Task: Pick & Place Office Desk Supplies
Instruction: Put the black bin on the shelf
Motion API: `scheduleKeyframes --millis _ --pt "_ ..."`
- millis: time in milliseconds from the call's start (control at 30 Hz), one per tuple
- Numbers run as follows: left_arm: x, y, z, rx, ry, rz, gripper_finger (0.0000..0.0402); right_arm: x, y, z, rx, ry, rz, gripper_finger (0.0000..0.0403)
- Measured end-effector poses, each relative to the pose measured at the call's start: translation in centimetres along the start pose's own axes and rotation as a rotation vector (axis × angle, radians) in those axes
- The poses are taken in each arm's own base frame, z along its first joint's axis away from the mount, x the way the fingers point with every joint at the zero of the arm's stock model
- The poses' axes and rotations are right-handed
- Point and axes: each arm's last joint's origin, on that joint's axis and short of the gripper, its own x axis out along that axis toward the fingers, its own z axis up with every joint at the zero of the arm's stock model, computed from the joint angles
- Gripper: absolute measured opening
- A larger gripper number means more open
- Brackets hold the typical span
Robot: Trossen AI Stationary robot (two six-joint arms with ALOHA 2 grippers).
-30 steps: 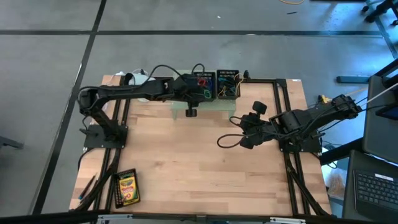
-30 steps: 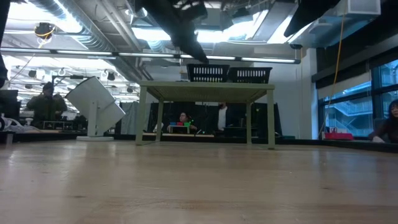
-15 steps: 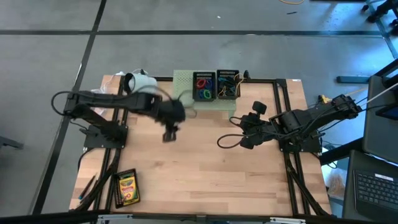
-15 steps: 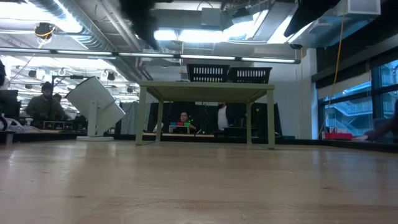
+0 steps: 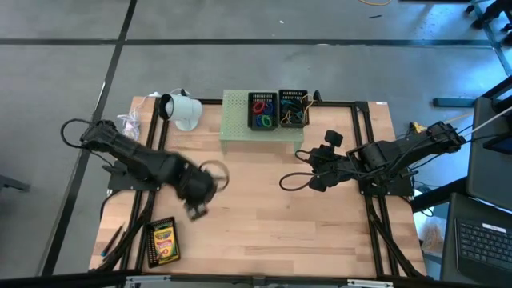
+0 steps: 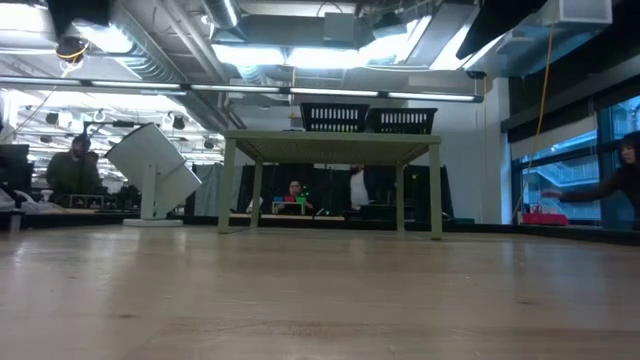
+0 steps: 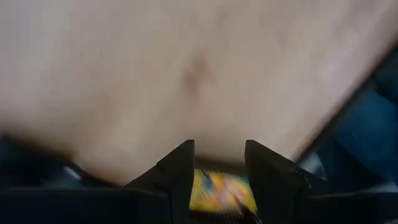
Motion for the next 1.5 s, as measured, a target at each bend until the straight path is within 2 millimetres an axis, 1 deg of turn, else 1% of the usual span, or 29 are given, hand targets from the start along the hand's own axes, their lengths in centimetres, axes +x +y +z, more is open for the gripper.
scheduleKeyframes --millis 67,133,267,333,433,567,667,800,900,1067,1200,1500 --pt "0.2 -1.3 -1.8 -0.012 0.044 -0.031 0.0137 0.0 0.0 0.0 -0.007 0.000 0.000 0.0115" --pt "0.6 -2.8 -3.5 -0.031 0.050 -0.063 0.0137 0.0 0.0 0.0 -0.022 -0.003 -0.007 0.0115" --pt "1.8 -5.8 -6.9 -0.048 0.008 -0.114 0.0137 0.0 -0.1 0.0 -0.030 -0.012 -0.031 0.0115" --pt "2.8 -7.0 -8.6 -0.060 -0.026 -0.105 0.0137 0.0 -0.1 0.0 -0.030 -0.012 -0.032 0.0115" --pt "4.4 -8.1 -10.6 -0.102 -0.044 -0.061 0.0137 0.0 -0.1 0.0 -0.030 -0.012 -0.031 0.0115" --pt "6.9 -9.5 -13.1 -0.129 0.017 -0.010 0.0137 0.0 -0.1 0.0 -0.026 -0.012 -0.031 0.0115" --pt "8.8 -10.3 -15.0 -0.068 0.047 0.018 0.0137 0.0 -0.1 0.0 -0.024 -0.012 -0.030 0.0115" --pt "11.1 -11.0 -16.9 0.098 0.058 0.054 0.0137 0.0 0.0 0.3 0.035 -0.039 -0.020 0.0115" --pt "12.5 -11.1 -17.9 0.216 0.074 0.095 0.0137 0.0 0.1 0.6 0.083 -0.057 -0.009 0.0115" --pt "13.9 -11.1 -18.9 0.323 0.143 0.134 0.0137 -0.1 0.3 1.0 0.155 -0.091 0.009 0.0115" --pt "14.1 -11.1 -19.3 0.356 0.136 0.140 0.0137 -0.1 0.4 1.4 0.181 -0.124 0.023 0.0115" --pt "14.2 -11.3 -19.1 0.371 0.003 0.128 0.0126 -0.1 0.5 1.7 0.202 -0.149 0.038 0.0115"
